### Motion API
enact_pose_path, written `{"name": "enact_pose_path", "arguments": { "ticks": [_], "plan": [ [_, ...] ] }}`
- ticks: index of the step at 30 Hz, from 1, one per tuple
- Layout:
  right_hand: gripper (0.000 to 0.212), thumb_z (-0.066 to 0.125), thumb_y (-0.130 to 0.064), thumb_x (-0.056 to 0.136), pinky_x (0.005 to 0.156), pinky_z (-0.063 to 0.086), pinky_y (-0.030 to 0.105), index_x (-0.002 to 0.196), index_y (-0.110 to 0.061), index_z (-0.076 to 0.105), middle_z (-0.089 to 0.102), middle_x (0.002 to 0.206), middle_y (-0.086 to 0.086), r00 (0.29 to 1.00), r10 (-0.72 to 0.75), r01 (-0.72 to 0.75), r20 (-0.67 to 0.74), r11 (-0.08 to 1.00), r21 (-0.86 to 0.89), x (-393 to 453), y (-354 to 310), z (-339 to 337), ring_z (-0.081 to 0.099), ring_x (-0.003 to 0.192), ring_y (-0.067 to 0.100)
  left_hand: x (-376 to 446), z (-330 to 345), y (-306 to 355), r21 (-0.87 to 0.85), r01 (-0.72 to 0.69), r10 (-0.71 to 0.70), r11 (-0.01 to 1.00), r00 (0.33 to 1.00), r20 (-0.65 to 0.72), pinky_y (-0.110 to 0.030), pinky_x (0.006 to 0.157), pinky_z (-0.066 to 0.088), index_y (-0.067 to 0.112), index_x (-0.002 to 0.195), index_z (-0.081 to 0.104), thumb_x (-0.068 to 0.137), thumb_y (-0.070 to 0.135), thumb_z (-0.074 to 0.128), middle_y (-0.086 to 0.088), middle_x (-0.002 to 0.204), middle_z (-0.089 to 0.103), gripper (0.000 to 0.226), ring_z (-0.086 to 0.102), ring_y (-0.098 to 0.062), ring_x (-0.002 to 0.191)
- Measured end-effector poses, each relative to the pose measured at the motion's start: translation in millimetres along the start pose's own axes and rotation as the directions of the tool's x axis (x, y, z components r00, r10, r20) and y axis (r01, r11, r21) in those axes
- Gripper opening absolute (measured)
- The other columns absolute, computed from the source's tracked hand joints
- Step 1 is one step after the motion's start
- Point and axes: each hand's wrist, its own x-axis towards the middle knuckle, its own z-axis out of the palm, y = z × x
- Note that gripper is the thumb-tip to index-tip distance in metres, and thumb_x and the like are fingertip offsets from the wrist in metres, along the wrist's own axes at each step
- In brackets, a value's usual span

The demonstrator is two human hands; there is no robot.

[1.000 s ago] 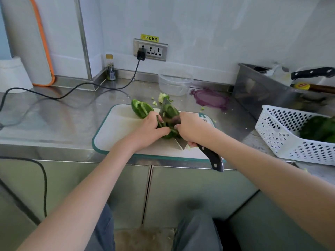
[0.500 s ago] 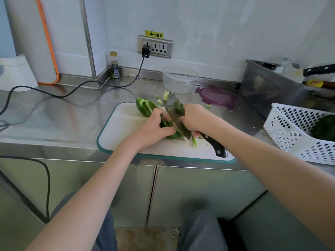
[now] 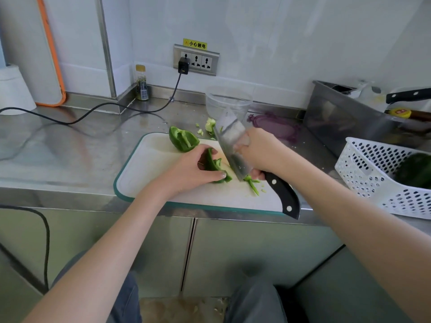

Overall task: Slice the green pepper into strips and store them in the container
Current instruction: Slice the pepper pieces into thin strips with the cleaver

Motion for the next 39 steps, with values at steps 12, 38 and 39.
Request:
{"name": "enact_pose_path", "arguments": {
  "ticks": [12, 38, 39],
  "plan": [
    [0.031, 0.040, -0.010, 0.099, 0.028, 0.033, 0.012, 0.070, -0.018, 0.037, 0.043, 0.023, -0.002, 0.993, 0.059, -0.072, 0.106, 0.990, 0.123, -10.5, -2.5, 11.4, 0.038, 0.016, 0.012, 0.5, -1.1, -0.8, 0.102, -0.045, 0.050, 0.994, 0.998, -0.048, -0.033, 0.093, 0.048, 0.023, 0.108, 0.055, 0.070, 0.030, 0.079, 0.003, 0.113, 0.047, 0.045, 0.055, -0.016, 0.103],
    [0.015, 0.044, -0.001, 0.093, 0.024, 0.031, 0.014, 0.078, -0.002, 0.047, 0.051, 0.041, 0.009, 0.997, -0.029, 0.041, 0.077, 0.986, -0.159, 23.4, -27.4, 31.6, 0.044, 0.021, 0.014, -1.0, -3.2, 2.1, 0.054, 0.050, -0.049, 0.997, 0.998, -0.037, -0.030, 0.089, 0.049, 0.021, 0.114, 0.047, 0.071, 0.024, 0.077, 0.001, 0.115, 0.055, 0.053, 0.054, -0.014, 0.106],
    [0.008, 0.046, -0.002, 0.093, 0.025, 0.034, 0.017, 0.085, -0.002, 0.048, 0.052, 0.051, 0.009, 0.997, -0.030, 0.042, 0.072, 0.984, -0.172, 22.1, -26.8, 31.4, 0.048, 0.028, 0.016, -1.2, -2.8, 2.6, 0.058, 0.053, -0.050, 0.997, 0.998, -0.047, -0.029, 0.086, 0.049, 0.021, 0.114, 0.047, 0.071, 0.024, 0.077, 0.001, 0.115, 0.054, 0.053, 0.054, -0.013, 0.105]
  ]
}}
